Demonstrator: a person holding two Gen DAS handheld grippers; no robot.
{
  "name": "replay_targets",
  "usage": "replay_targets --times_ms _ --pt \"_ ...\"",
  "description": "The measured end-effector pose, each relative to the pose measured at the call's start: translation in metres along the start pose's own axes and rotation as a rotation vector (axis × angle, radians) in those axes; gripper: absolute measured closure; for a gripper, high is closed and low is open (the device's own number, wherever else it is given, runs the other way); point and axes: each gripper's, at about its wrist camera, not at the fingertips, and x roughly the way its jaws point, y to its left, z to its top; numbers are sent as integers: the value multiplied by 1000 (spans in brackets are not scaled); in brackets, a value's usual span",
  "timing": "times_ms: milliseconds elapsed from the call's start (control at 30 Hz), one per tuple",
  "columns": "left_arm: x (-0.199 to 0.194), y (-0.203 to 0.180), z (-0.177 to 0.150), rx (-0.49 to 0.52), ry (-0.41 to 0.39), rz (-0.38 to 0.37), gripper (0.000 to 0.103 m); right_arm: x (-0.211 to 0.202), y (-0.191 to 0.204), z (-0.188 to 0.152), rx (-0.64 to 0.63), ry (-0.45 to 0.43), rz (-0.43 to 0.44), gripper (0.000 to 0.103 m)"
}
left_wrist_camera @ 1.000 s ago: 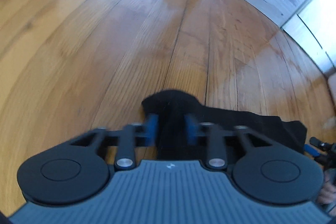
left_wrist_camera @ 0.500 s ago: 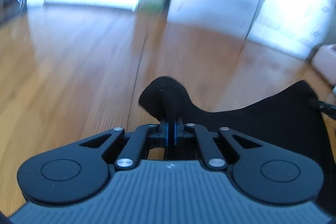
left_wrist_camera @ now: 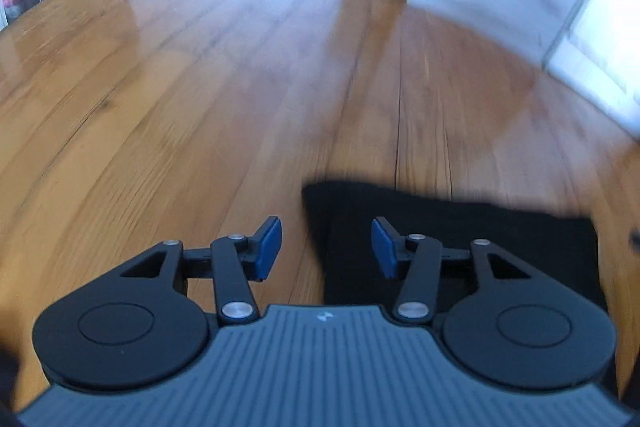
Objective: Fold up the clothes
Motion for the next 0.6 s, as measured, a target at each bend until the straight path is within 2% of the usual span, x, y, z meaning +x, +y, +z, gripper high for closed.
replay_targets --times_ms 67,167,300,333,400,467,533,600 --pt "-14 -14 -10 91 83 43 49 -15 7 -6 27 13 41 74" --pt "-52 -24 -40 160 88 34 41 -39 17 -22 57 51 57 71" --pt "-93 -23 -85 80 55 -40 38 -59 19 -36 55 178 75 71" --pt "-101 -23 -97 56 47 -56 38 -71 13 -41 68 202 77 69" --pt "-108 -32 -123 26 42 -33 38 -99 -12 -58 134 241 56 59" --pt "-115 -41 -149 -5 38 -13 38 -128 -44 -77 221 256 8 59" --pt "-122 -49 -173 -55 24 -73 38 -157 -81 -99 328 259 -48 59" --pt "-125 -61 -192 -82 46 -127 38 -183 -115 -120 430 263 -75 59"
